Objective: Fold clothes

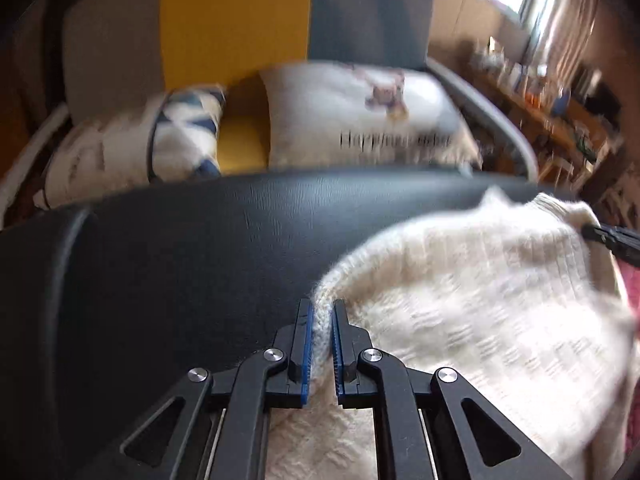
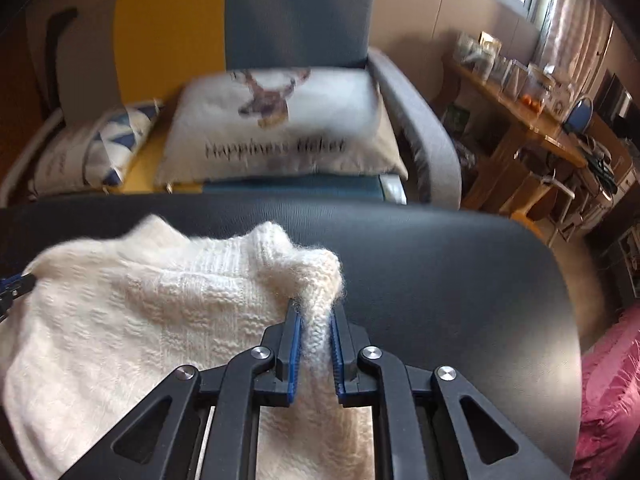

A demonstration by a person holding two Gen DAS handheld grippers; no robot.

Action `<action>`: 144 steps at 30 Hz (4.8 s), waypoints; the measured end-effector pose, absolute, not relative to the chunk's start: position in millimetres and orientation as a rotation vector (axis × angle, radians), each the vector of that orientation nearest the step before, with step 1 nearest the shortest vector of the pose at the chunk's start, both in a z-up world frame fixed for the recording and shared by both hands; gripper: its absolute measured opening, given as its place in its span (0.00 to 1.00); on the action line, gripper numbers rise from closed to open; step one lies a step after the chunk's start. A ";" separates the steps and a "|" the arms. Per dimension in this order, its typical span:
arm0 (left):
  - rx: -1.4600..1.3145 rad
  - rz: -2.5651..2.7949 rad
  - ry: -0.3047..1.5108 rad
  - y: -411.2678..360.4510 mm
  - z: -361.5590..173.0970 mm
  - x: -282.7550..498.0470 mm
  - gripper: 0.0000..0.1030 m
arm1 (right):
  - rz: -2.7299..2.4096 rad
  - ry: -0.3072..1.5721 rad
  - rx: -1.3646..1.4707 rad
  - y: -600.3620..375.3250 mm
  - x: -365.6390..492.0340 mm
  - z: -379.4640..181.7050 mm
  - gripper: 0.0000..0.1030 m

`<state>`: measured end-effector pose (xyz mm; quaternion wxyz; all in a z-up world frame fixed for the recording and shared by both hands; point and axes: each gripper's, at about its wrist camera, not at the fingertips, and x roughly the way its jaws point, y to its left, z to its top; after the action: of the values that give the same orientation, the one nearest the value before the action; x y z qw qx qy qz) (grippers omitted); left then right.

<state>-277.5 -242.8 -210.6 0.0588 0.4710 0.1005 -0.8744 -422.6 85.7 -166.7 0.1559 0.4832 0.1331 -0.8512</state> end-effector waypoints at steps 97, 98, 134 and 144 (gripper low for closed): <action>1.180 -2.088 1.317 -456.1 -199.0 114.3 0.45 | -2.027 0.289 1.261 -33.3 -59.5 -175.8 0.30; 1.184 -2.097 1.285 -454.3 -196.1 107.5 0.42 | -2.032 0.292 1.254 -35.0 -64.2 -173.0 0.30; 0.919 -2.094 1.010 -590.4 -154.8 49.1 0.11 | -2.126 0.385 1.362 -232.8 -263.5 -196.2 0.33; 1.070 -1.947 0.846 -636.9 -182.8 39.2 0.14 | -1.814 0.386 1.242 -215.5 -176.2 -156.0 0.33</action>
<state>39.2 -636.9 -182.8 0.3731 0.4175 0.3303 -0.7599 -176.2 -215.5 -156.0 0.4393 0.4997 0.1555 -0.7301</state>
